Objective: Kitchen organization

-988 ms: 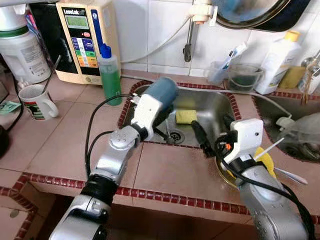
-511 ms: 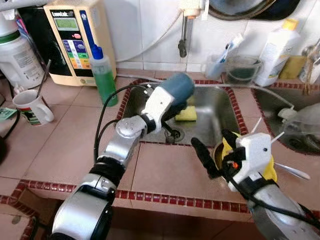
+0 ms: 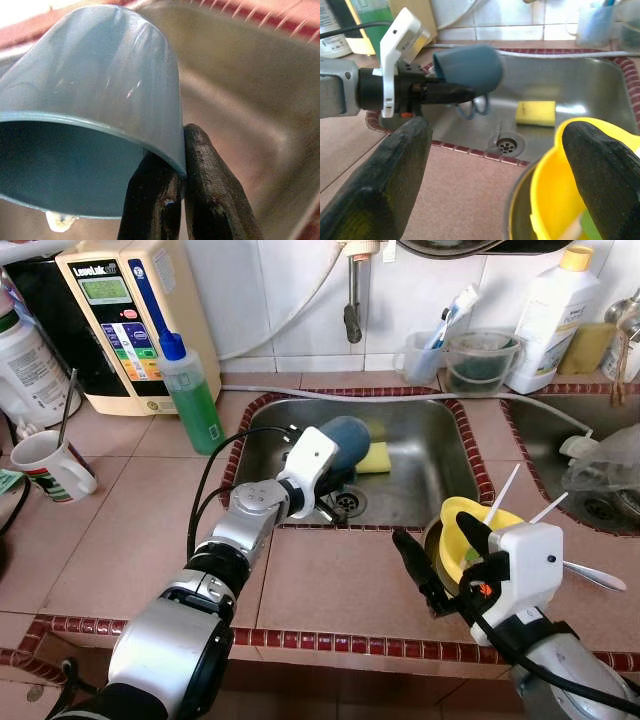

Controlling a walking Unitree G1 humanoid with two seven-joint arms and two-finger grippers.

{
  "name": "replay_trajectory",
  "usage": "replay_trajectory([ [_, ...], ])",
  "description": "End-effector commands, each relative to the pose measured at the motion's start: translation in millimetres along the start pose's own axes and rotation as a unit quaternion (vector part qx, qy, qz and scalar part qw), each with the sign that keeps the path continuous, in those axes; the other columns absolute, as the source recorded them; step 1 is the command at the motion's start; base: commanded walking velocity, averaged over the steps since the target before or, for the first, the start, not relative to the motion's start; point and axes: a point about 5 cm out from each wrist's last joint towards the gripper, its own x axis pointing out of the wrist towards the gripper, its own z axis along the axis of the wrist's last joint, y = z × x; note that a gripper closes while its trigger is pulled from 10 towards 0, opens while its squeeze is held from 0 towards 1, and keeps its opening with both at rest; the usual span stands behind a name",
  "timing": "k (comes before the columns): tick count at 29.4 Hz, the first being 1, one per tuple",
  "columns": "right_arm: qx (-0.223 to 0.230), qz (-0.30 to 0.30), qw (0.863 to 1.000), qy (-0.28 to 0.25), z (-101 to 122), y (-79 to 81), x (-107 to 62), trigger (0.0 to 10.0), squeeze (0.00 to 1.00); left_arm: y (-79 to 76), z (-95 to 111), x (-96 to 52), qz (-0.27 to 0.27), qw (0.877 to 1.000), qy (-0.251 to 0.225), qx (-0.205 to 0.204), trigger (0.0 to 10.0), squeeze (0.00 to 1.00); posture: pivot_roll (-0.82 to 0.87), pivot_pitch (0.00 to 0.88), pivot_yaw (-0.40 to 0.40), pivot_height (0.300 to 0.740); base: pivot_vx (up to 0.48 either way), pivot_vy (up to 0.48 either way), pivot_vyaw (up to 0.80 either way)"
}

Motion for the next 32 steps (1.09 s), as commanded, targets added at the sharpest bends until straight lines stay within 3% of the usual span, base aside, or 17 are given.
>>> replay_trajectory([
  [1,0.003,0.001,1.0,-0.006,5.1,2.4,-4.2,10.0,0.0,10.0,2.6,-3.0,0.019,1.0,0.013,0.006,10.0,0.0,-0.23,0.119,0.139,0.74,0.0,0.0,0.0],
  [12,0.006,0.004,1.0,-0.006,5.9,3.1,-5.8,10.0,0.0,17.3,-3.5,-8.6,0.018,0.999,0.035,0.021,10.0,0.0,-0.23,0.113,0.144,0.74,0.0,0.0,0.0],
  [15,0.006,0.004,1.0,-0.007,6.3,2.8,-5.5,10.0,0.0,19.8,-3.3,-9.6,0.025,0.999,0.033,0.005,10.0,0.0,-0.23,0.114,0.143,0.74,0.0,0.0,0.0],
  [16,0.005,0.003,1.0,-0.008,6.5,2.4,-5.2,10.0,0.0,20.3,-3.0,-9.6,0.028,0.999,0.032,0.001,10.0,0.45,-0.23,0.114,0.143,0.74,0.0,0.0,0.0],
  [17,0.004,0.001,1.0,-0.01,7.3,1.6,-4.2,10.0,0.0,20.6,-2.7,-9.5,0.03,0.999,0.03,-0.008,10.0,1.0,-0.23,0.114,0.139,0.74,0.0,0.0,0.0],
  [32,-0.001,-0.001,1.0,-0.019,11.9,-2.8,0.1,10.0,0.0,23.2,4.6,-9.1,0.028,0.999,0.022,-0.012,10.0,1.0,-0.22,0.114,0.133,0.74,0.0,0.0,0.0],
])
